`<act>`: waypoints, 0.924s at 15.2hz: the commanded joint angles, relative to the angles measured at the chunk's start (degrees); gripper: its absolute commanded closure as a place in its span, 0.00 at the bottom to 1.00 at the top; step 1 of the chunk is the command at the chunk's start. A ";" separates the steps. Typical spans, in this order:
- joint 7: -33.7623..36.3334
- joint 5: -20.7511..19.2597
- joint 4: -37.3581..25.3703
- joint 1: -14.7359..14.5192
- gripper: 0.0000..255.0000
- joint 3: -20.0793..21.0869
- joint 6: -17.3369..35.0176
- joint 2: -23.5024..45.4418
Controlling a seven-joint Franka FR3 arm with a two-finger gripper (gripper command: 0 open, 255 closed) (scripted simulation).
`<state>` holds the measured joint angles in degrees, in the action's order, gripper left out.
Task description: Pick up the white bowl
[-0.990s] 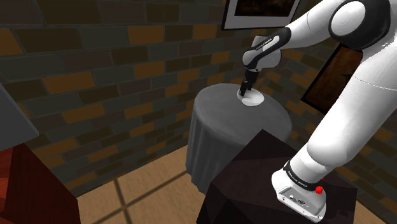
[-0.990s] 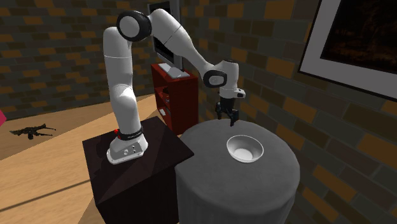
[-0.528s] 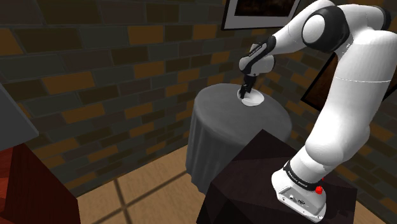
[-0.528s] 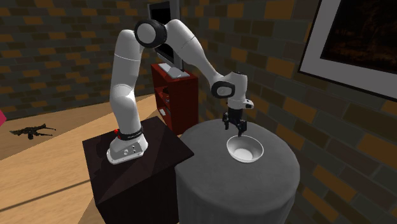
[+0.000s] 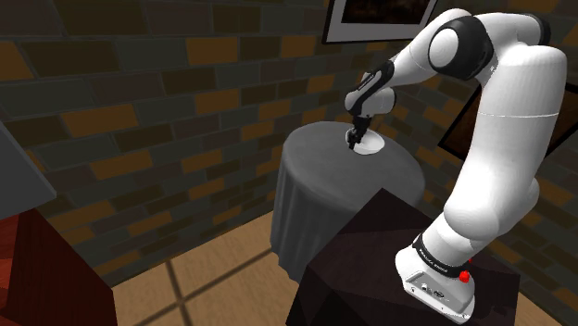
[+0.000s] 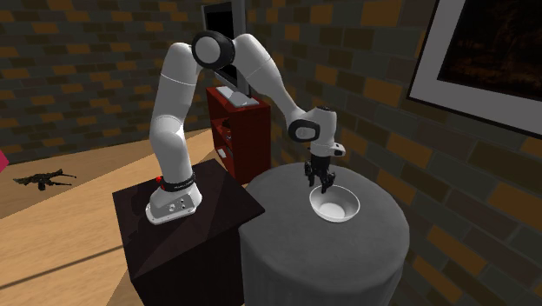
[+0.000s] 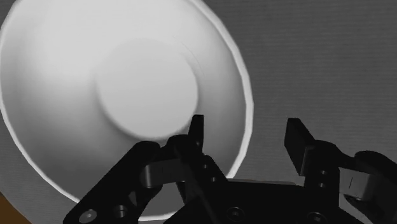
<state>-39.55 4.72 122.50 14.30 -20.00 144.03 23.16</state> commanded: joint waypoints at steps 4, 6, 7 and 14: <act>0.01 0.04 0.05 0.00 1.00 0.03 0.14 0.07; 0.01 0.03 0.04 -0.01 1.00 0.03 0.12 0.07; 0.01 0.03 0.05 -0.01 1.00 0.03 0.12 0.05; 0.65 -1.36 -0.14 -0.64 1.00 -0.90 -2.96 -2.97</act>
<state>-39.04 3.66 122.35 13.79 -20.70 141.67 20.85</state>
